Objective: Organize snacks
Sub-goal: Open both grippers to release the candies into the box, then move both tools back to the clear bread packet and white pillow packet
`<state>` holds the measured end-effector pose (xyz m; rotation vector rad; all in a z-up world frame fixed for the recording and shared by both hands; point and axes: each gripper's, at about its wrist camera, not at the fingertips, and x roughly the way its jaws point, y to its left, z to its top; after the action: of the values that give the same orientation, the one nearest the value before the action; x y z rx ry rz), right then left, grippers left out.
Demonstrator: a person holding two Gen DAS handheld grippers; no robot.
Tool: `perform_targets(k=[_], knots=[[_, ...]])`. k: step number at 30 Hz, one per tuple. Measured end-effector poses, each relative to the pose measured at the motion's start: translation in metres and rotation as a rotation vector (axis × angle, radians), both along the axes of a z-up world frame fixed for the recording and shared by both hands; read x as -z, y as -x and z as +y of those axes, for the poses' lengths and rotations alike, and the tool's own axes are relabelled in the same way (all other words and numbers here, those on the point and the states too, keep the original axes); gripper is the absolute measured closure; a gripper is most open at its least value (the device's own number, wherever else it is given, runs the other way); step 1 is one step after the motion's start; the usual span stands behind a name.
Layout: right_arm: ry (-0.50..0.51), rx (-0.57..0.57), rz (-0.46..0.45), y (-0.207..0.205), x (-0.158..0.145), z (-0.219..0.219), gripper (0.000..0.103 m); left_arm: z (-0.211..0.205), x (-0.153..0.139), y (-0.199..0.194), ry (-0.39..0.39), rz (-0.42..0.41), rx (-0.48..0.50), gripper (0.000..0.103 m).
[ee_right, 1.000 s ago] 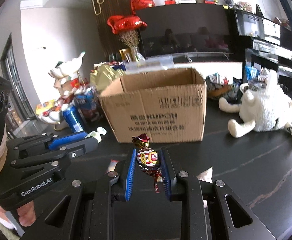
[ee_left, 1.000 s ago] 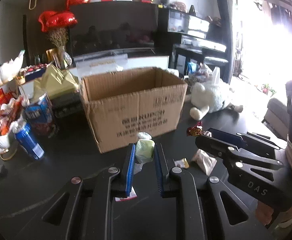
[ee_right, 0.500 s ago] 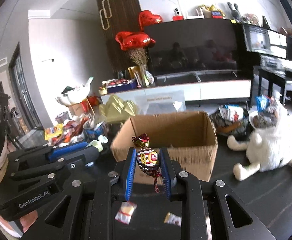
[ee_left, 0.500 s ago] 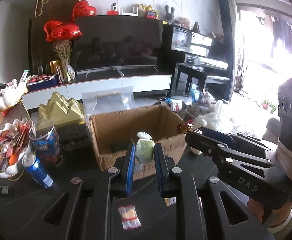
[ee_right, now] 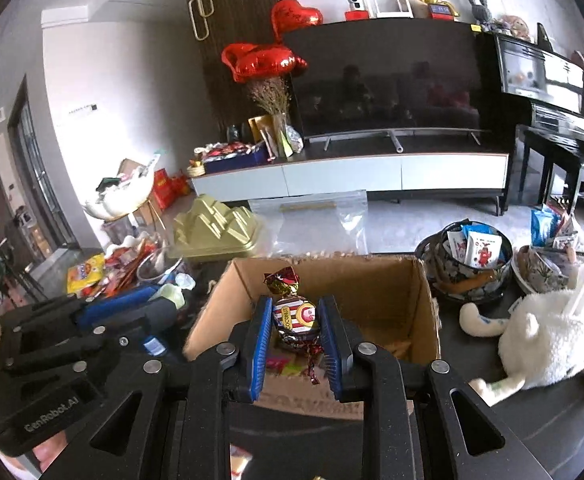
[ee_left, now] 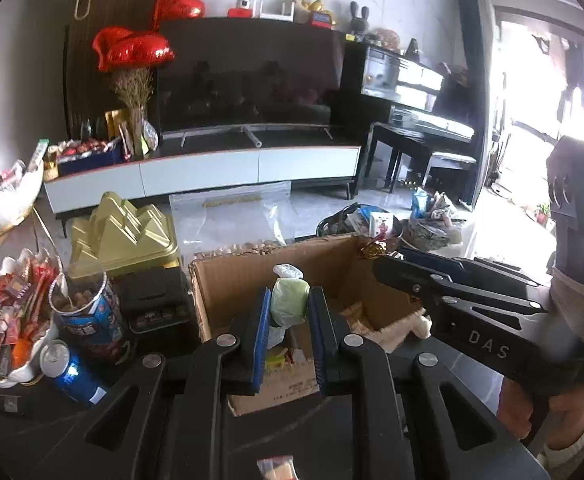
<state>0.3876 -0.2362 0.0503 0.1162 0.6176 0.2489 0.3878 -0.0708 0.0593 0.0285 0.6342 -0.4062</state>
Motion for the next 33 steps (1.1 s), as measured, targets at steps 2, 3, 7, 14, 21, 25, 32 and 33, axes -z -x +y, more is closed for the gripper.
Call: perform_targets(k=[2,3,7,14,21,25,32,33], knots=[[-0.003,0.000,0.017,-0.009,0.003,-0.001,0.078,-0.001,0.004,-0.013,0.000,0.023,-0.011,0.083],[-0.013,0.007,0.031,-0.016,0.006,-0.003,0.078,-0.002,0.006,-0.019,-0.002,0.034,-0.020,0.083],[-0.018,0.040,0.081,-0.034,0.014,-0.008,0.061,0.000,0.015,-0.035,-0.012,0.077,-0.051,0.057],[0.027,0.057,0.070,-0.015,0.022,-0.007,0.050,0.004,0.022,-0.011,-0.058,0.040,-0.093,0.040],[0.026,0.067,0.089,0.022,0.029,-0.009,0.049,0.008,0.020,0.031,-0.097,0.006,-0.113,0.034],[0.052,0.071,0.079,0.046,0.030,-0.006,0.046,0.011,0.015,0.056,-0.114,-0.027,-0.121,0.030],[0.102,0.125,0.015,0.088,0.026,-0.005,0.034,0.016,0.016,0.092,-0.136,-0.074,-0.151,0.022],[0.108,0.128,0.010,0.092,0.026,-0.006,0.034,0.016,0.017,0.097,-0.139,-0.081,-0.157,0.022]])
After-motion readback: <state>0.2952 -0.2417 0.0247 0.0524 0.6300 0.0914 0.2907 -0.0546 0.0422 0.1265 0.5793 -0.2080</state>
